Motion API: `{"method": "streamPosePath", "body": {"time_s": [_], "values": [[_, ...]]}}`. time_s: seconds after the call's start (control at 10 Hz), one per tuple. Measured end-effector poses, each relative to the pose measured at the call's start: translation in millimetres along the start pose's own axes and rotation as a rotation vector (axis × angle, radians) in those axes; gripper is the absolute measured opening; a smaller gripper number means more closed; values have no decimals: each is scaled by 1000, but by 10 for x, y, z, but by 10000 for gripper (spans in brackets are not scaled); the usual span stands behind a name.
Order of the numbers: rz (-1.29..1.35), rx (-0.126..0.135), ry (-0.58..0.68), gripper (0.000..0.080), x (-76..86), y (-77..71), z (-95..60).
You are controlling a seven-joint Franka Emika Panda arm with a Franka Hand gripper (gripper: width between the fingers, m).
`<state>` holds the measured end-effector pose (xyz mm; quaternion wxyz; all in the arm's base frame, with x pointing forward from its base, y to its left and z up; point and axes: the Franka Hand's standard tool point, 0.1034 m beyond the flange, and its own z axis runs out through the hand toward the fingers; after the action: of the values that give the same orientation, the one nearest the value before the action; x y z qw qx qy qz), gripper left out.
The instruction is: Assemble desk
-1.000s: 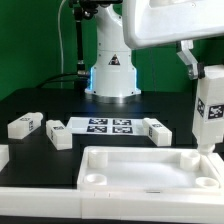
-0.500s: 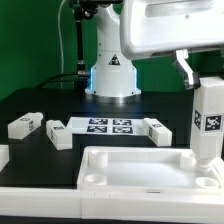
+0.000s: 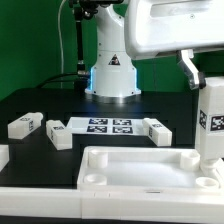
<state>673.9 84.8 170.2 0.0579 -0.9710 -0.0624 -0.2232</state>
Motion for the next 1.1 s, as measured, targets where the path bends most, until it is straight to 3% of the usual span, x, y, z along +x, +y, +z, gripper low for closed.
{"method": "streamPosePath", "body": {"time_s": [0.3,0.4,1.1], "values": [[-30,-5,10,289,-134,-39,50],[-25,-7,9,289,-137,7,49],[-49,-6,-4,289,-270,-38,112]]}}
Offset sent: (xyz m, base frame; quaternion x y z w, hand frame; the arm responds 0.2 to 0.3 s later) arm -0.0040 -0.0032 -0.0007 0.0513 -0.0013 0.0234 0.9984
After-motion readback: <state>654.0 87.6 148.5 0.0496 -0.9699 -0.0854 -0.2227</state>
